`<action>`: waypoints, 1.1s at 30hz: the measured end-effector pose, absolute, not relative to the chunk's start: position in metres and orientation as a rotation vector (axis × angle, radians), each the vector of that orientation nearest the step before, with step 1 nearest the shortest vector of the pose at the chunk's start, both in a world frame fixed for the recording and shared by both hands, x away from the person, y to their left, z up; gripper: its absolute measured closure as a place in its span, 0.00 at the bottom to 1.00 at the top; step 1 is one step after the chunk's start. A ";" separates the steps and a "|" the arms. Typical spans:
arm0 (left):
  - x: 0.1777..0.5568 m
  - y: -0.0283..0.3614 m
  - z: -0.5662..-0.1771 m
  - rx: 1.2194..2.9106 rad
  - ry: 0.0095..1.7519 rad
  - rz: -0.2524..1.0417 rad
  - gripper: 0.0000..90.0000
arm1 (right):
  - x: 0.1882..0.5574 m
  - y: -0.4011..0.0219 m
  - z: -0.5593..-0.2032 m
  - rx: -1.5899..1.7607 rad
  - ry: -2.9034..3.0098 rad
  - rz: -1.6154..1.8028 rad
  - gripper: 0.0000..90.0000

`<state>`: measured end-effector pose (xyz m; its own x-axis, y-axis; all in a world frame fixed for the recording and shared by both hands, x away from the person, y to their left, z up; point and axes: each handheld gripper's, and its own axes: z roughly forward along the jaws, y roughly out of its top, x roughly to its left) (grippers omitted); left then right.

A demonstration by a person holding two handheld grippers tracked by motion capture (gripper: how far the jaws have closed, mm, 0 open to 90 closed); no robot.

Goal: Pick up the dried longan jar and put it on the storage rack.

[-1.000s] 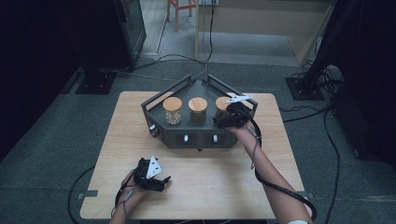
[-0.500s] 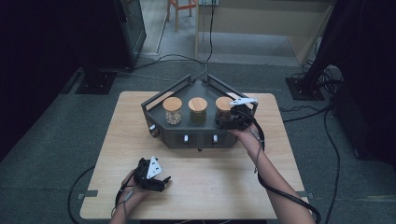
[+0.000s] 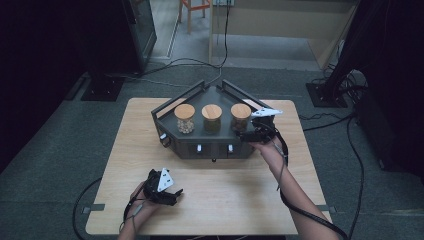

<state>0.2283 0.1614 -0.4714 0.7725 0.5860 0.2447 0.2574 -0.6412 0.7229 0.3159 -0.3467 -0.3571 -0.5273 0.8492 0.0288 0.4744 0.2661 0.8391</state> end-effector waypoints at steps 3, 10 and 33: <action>0.228 0.161 -0.471 2.268 0.627 0.612 0.14 | 0.309 -0.345 -0.356 1.158 2.108 1.154 0.17; 0.228 0.161 -0.471 2.268 0.630 0.614 0.14 | 0.293 -0.346 -0.358 1.099 2.106 1.169 0.17; 0.229 0.164 -0.472 2.250 0.636 0.593 0.14 | 0.258 -0.351 -0.367 1.019 2.104 1.216 0.17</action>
